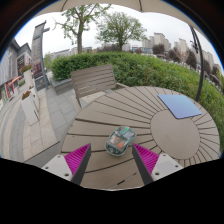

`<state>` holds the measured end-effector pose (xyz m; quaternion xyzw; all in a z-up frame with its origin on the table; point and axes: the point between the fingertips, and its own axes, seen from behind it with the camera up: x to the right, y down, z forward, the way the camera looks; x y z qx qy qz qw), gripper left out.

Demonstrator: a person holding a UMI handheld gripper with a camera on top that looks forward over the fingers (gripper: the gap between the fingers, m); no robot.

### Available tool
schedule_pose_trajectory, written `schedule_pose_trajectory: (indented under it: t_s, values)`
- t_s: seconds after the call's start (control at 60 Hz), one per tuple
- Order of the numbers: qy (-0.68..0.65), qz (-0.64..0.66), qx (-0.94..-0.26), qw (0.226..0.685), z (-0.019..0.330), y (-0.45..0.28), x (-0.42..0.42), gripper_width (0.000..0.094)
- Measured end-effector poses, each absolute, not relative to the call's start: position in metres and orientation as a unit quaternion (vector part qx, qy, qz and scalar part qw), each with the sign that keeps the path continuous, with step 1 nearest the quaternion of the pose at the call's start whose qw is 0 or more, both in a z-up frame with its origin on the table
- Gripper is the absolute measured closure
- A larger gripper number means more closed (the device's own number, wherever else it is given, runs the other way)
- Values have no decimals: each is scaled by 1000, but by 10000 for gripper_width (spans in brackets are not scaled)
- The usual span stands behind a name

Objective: Arrange mouse

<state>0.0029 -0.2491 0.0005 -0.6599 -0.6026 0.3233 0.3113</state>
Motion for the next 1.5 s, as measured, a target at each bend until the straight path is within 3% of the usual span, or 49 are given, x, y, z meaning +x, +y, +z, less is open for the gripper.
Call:
schedule_pose_trajectory:
  t_s: [0.383,0.483,0.567,0.6,0.617,0.733,0.833,0.95,1.117,1.217,1.35,1.5]
  values:
    - [-621,327,-639,314,-6,-253,-51,83]
    - [-628,323,-634,315,-8,-253,-57,124]
    - [-631,313,-635,318,-12,-250,-60,231]
    - [-629,308,-638,321,-13,-244,-60,365]
    - [-628,303,-639,324,-14,-240,-60,486]
    - [-639,306,-634,309,-10,-240,-63,547]
    - [-633,324,-639,294,13,-237,-65,558]
    - [-623,351,-636,291,65,-213,-73,557]
    - [-610,361,-617,343,140,-113,-118,558]
    - [-595,344,-621,376,153,-25,-154,559]
    - [-581,307,-647,387,111,85,-191,558]
    - [-595,271,-685,322,29,138,-201,553]
